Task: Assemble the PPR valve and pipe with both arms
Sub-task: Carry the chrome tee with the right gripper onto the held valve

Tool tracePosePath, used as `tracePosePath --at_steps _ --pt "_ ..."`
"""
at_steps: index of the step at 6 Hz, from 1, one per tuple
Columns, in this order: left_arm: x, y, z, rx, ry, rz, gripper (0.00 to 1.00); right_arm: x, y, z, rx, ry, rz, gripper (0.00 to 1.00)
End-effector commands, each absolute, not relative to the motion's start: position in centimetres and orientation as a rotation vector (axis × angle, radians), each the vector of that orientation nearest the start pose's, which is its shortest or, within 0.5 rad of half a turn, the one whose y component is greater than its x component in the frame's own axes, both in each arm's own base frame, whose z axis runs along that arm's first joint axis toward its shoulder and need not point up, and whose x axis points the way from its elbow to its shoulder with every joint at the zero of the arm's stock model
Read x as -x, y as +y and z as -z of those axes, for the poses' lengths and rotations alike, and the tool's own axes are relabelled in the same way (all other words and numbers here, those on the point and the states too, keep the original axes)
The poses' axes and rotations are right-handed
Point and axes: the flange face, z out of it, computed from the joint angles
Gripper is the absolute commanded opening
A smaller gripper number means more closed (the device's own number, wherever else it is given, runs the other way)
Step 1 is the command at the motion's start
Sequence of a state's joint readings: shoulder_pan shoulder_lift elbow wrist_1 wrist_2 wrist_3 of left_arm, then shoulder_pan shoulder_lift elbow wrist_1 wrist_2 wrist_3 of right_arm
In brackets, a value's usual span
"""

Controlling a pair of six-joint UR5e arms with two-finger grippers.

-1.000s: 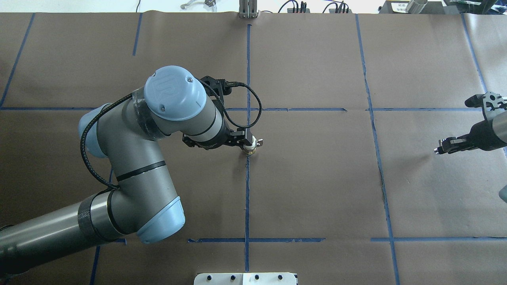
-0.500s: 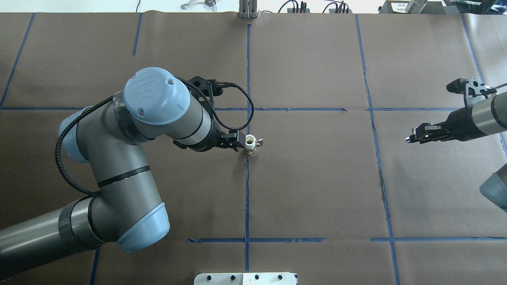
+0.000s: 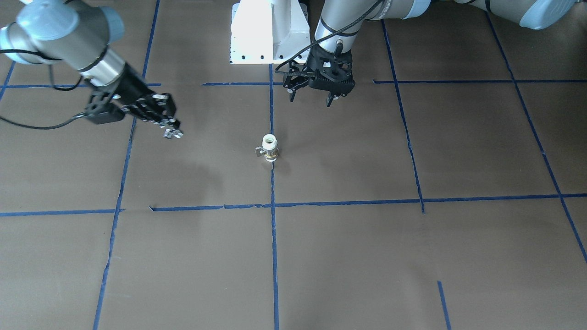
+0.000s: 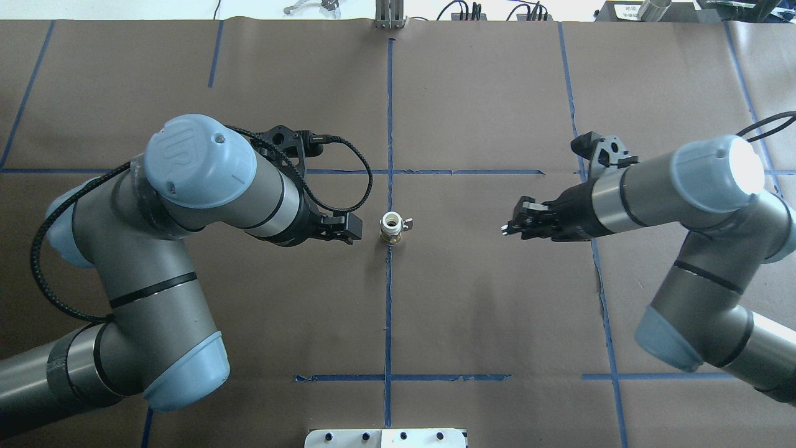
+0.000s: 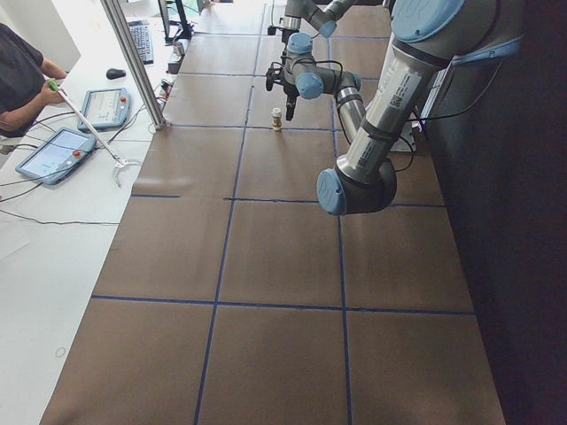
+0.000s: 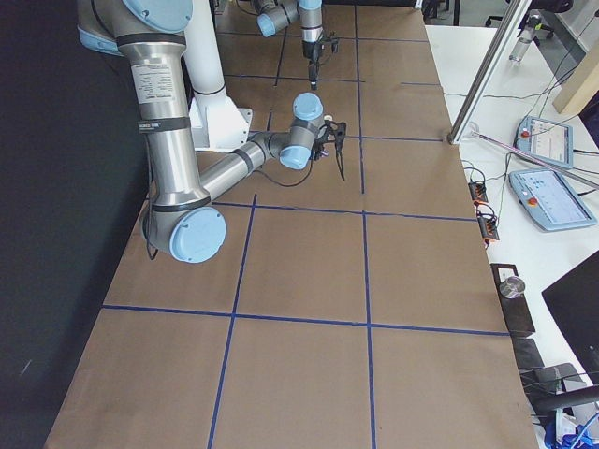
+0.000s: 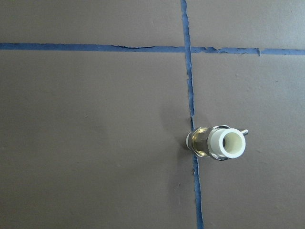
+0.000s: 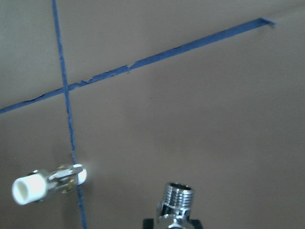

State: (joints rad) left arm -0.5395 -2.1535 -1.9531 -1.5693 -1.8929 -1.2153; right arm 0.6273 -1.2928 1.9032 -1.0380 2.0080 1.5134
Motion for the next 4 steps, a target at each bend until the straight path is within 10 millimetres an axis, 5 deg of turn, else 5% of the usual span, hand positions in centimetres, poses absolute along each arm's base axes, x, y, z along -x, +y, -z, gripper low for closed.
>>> tracePosePath --at_steps 1,3,4 --pt "-44.7 -39.1 -17.8 -0.143 0.977 0.021 0.96 48.0 -38.4 -17.8 0.040 -1.088 -0.301 0.00" --pt "-42.8 -37.8 -20.4 -0.131 0.957 0.024 0.96 51.9 -40.2 -11.8 0.065 -1.001 -0.385 0.00" --pt "-42.6 -37.7 -21.4 -0.125 0.942 0.028 0.96 52.8 -40.9 -12.5 0.071 -0.968 -0.399 0.00"
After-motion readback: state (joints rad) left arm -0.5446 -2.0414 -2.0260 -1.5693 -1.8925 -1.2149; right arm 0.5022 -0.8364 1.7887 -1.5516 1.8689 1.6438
